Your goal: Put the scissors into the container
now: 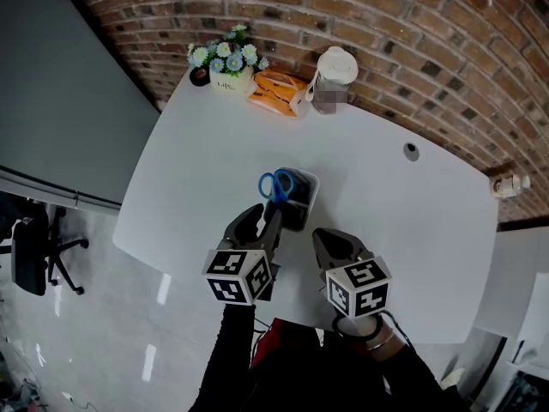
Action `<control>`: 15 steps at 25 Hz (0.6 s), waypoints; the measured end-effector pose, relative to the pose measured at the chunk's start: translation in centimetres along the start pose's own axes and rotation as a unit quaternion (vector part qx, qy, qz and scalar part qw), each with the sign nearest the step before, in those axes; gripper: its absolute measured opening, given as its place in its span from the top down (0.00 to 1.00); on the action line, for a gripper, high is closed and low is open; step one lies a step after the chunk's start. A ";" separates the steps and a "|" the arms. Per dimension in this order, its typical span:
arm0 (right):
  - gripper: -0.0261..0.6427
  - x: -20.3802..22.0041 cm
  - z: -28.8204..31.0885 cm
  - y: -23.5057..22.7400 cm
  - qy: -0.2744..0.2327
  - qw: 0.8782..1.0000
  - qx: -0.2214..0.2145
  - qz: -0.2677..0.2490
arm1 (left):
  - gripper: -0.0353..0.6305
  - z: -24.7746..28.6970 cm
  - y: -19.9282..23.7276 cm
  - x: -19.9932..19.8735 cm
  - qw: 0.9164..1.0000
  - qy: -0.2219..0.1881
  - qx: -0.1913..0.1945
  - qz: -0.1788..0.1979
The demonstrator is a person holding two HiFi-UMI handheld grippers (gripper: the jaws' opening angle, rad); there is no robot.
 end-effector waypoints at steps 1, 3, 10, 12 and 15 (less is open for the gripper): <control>0.95 0.1 -0.1 0.1 -0.001 1.000 0.000 0.000 | 0.75 -0.2 -0.1 0.1 1.000 0.000 -0.001 0.000; 0.95 0.3 -0.4 0.3 -0.001 1.000 -0.001 -0.001 | 0.75 -0.6 -0.3 0.4 1.000 0.002 -0.003 0.000; 0.95 1.0 -1.4 1.0 -0.007 1.000 -0.007 -0.006 | 0.75 -2.3 -1.2 1.5 1.000 0.012 -0.011 0.004; 0.95 1.2 -1.8 1.2 -0.009 1.000 -0.008 -0.007 | 0.77 -2.9 -1.7 1.9 1.000 0.013 -0.013 0.005; 0.95 1.5 -2.4 1.5 -0.014 1.000 -0.011 -0.010 | 0.81 -3.7 -2.4 2.4 1.000 0.011 -0.018 0.007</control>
Point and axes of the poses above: the fingertips, and each gripper's own axes: z forward along the fingers, y to its left, x out of its underside, the point moved 10 cm from there along -z, backward along the fingers, and after that the axes turned 2 degrees about y, right-handed, at the moved point
